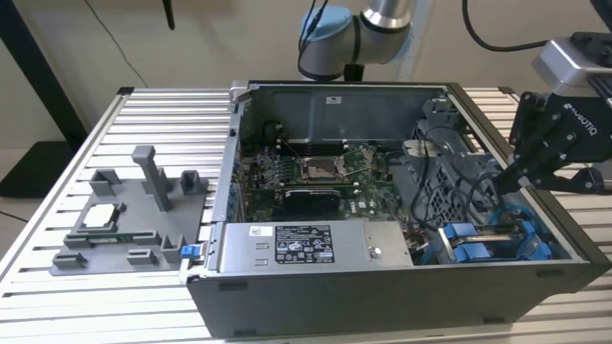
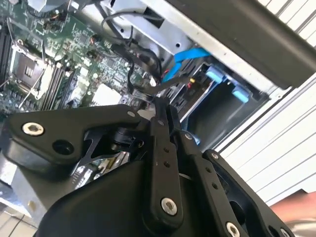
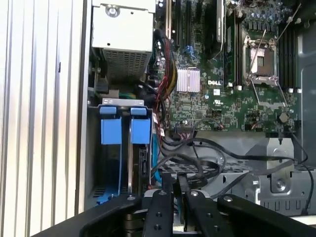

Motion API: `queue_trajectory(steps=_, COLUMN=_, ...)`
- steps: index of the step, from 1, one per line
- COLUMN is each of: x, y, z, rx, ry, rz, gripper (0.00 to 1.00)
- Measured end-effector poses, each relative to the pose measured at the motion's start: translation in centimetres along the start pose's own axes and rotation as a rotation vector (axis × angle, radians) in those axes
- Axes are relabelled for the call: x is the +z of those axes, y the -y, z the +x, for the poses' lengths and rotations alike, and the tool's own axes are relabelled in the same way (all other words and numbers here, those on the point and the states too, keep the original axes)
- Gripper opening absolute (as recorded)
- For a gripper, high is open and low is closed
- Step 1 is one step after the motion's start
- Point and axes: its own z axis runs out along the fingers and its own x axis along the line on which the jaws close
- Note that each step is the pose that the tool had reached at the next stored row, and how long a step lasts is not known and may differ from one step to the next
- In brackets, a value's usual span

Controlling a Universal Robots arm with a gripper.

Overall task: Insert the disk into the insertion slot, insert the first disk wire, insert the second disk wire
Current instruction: 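Insert the second disk wire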

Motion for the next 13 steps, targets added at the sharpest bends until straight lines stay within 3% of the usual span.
queue_trajectory(steps=3, x=0.15, y=-1.26, z=0.01, rx=0.000, ry=-0.0030, rz=0.0016, gripper=0.00)
queue_trajectory(steps=6, x=0.34, y=-1.94, z=0.04, rx=-0.001, ry=-0.0092, rz=0.0105, gripper=0.00)
queue_trajectory(steps=10, x=0.52, y=-2.73, z=0.07, rx=-0.002, ry=-0.0247, rz=0.0197, gripper=0.00)
queue_trajectory(steps=12, x=0.59, y=-2.88, z=0.08, rx=-0.001, ry=-0.0379, rz=0.0202, gripper=0.00)
queue_trajectory(steps=13, x=0.60, y=-2.89, z=0.08, rx=0.000, ry=-0.0400, rz=0.0202, gripper=0.00)
